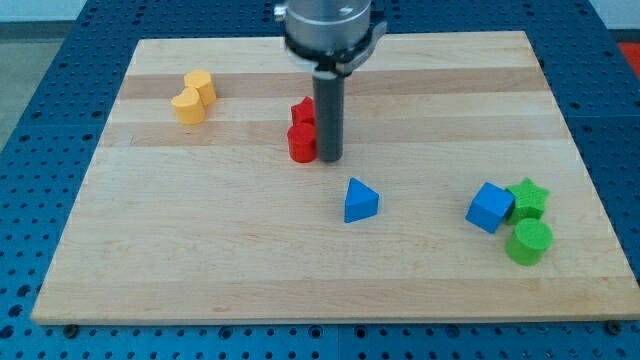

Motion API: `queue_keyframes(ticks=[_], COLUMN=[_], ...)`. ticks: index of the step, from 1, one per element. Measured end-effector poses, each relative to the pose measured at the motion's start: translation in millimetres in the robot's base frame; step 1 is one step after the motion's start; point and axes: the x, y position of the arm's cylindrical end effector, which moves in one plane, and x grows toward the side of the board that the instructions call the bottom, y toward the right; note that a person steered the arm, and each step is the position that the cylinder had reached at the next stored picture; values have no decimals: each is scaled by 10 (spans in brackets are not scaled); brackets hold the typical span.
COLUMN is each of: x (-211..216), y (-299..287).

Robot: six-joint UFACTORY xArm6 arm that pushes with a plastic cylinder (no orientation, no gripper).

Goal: Move the blue triangle to the group of blocks

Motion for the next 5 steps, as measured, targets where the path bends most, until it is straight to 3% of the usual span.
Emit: queue_keyframes(ticks=[2, 5], x=[558, 638], y=[160, 1242])
